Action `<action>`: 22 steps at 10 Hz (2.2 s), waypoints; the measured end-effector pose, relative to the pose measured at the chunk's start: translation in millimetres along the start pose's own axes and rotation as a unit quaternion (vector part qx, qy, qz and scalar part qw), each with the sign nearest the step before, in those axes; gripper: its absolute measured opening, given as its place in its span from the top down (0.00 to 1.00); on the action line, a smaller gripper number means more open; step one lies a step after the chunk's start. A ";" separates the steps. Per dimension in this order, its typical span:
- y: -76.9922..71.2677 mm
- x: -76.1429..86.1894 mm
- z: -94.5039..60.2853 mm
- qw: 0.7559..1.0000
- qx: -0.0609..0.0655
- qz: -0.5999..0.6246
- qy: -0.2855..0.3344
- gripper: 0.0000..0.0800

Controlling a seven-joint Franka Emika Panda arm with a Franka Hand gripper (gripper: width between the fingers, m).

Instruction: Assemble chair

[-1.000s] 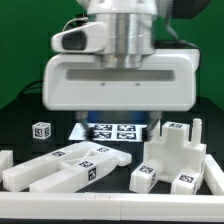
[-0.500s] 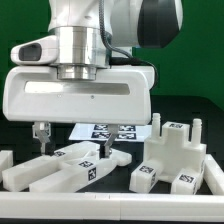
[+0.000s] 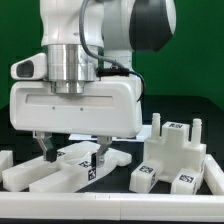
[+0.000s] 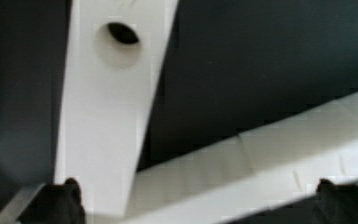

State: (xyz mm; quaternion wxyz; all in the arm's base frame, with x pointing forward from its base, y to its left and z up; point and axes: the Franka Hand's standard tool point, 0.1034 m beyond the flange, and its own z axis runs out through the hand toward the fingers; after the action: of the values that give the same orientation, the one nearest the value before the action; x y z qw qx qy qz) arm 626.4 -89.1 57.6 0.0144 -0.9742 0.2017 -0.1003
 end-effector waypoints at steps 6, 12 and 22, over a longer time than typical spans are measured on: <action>26.3 -35.4 28.1 0.993 -0.011 0.091 -0.077 0.19; 14.2 -46.1 44.0 0.995 -0.017 0.081 -0.062 0.20; 12.6 -60.6 -30.5 0.993 0.006 0.077 -0.094 0.64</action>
Offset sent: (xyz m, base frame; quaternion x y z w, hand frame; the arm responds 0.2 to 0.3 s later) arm -0.0361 -0.0187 -0.0257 -0.0395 -0.1465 0.1890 0.9702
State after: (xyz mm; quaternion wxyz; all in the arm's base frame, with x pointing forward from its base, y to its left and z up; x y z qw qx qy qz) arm 560.9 -76.3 75.1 0.0467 -0.9609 0.2729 -0.0084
